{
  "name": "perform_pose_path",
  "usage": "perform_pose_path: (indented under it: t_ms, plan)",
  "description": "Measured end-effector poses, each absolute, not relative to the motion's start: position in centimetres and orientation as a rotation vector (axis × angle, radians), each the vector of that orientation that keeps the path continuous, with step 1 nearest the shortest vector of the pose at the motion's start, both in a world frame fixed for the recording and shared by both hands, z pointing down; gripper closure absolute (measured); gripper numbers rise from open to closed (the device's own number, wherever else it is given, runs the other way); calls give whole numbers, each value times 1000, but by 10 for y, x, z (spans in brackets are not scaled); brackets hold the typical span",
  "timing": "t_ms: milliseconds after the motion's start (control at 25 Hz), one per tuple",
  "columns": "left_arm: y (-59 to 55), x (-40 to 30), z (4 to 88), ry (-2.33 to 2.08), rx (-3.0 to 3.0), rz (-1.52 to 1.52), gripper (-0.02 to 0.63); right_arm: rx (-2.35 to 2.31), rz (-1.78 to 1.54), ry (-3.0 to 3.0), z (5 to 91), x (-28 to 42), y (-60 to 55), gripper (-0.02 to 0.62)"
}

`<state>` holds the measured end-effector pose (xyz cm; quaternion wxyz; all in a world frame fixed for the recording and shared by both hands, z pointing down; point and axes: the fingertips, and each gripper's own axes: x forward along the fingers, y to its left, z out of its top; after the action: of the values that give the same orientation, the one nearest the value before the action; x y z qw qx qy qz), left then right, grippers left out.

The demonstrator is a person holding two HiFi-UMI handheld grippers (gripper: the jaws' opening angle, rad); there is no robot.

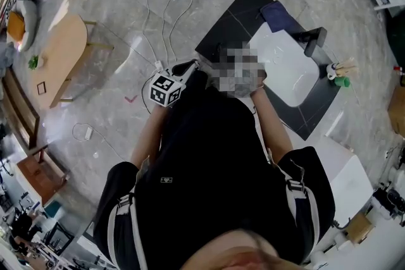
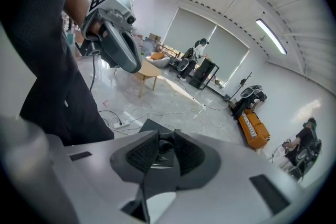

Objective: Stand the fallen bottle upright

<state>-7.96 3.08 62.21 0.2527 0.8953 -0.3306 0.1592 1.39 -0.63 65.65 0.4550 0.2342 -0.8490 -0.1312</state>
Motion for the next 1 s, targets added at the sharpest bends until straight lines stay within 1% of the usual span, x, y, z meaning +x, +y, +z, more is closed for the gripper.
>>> perform_pose_path:
  t_ms: [720, 800, 920, 1000]
  plan:
    - [36, -71, 617, -898, 2457, 428, 588, 580, -206, -2201, 657, 8, 7, 452]
    - [36, -69, 616, -893, 2461, 434, 588, 591, -156, -2261, 652, 7, 8, 478]
    - [37, -67, 616, -888, 2471, 440, 588, 636, -34, -2347, 647, 14, 12, 484]
    - [35, -66, 611, -891, 2486, 437, 588, 690, 61, -2399, 640, 24, 15, 521]
